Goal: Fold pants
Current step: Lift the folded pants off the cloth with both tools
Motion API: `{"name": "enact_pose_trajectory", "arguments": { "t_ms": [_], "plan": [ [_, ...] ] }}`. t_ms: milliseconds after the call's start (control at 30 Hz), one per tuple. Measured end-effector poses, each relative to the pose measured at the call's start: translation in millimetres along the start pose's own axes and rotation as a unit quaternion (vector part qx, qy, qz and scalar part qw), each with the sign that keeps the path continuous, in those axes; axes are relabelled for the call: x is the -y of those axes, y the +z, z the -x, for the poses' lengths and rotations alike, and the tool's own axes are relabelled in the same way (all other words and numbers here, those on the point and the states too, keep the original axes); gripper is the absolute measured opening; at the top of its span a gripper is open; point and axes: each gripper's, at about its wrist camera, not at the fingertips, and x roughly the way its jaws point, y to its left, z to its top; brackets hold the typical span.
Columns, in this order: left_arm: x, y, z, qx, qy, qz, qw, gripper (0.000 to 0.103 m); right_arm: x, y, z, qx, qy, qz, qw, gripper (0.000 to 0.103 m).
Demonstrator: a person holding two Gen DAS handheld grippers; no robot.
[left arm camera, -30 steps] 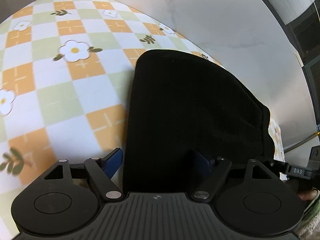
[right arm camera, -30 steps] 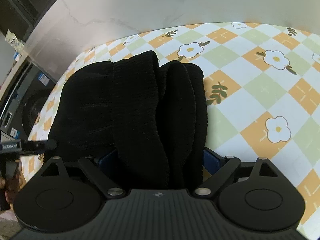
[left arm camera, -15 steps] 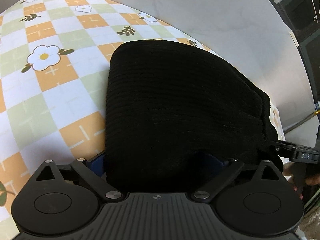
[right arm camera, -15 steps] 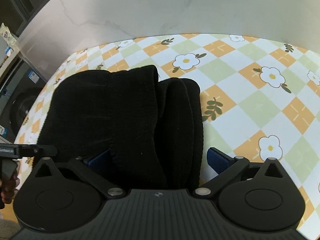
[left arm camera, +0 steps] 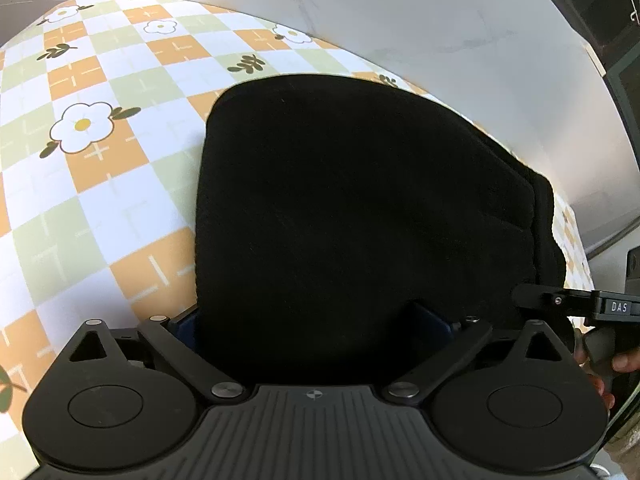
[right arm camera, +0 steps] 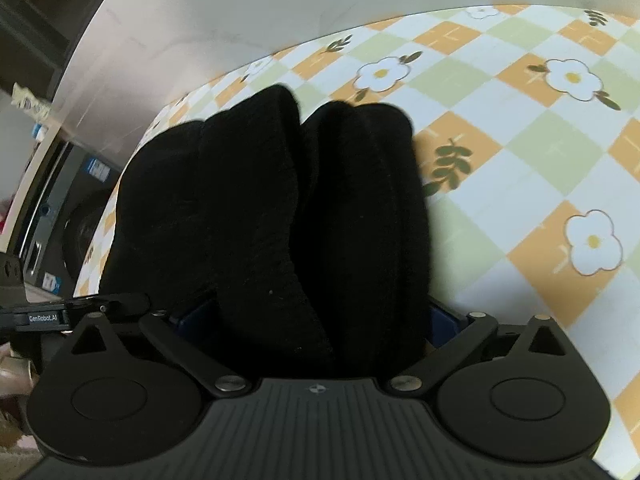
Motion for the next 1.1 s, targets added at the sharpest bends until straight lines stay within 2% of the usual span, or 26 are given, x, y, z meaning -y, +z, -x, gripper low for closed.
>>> {"name": "enact_pose_trajectory", "arguments": {
  "t_ms": [100, 267, 433, 533, 633, 700, 800, 867, 1000, 1100],
  "plan": [
    [2, -6, 4, -0.004, 0.004, 0.004, 1.0, 0.097, -7, -1, -1, -0.003, -0.001, 0.024, 1.0, 0.096],
    [6, -26, 14, 0.003, 0.029, 0.014, 0.9995, 0.097, -24, -7, 1, 0.0, 0.014, 0.072, 0.997, 0.08],
    [-8, -64, 45, 0.02, 0.06, 0.077, 0.9951, 0.097, -53, -18, -6, -0.017, 0.052, 0.15, 0.987, 0.075],
    [-19, -95, 69, 0.036, 0.077, 0.131, 0.9877, 0.097, -69, -26, -17, -0.028, 0.092, 0.19, 0.977, 0.074],
    [-31, -127, 93, 0.061, 0.099, 0.207, 0.9715, 0.097, -87, -33, -27, -0.047, 0.129, 0.232, 0.963, 0.071],
    [-39, -144, 107, 0.071, 0.103, 0.241, 0.9625, 0.093, -99, -37, -33, -0.06, 0.142, 0.251, 0.956, 0.07],
    [-53, -170, 128, 0.094, 0.095, 0.283, 0.9498, 0.09, -113, -41, -39, -0.073, 0.153, 0.274, 0.947, 0.07],
    [-63, -186, 137, 0.116, 0.072, 0.303, 0.943, 0.09, -118, -44, -42, -0.078, 0.157, 0.277, 0.945, 0.07],
    [-77, -203, 144, 0.145, 0.035, 0.312, 0.9384, 0.092, -123, -43, -45, -0.088, 0.153, 0.278, 0.944, 0.07],
    [-85, -213, 140, 0.163, 0.009, 0.313, 0.9357, 0.1, -134, -45, -48, -0.098, 0.141, 0.282, 0.944, 0.07]
  ]
}}
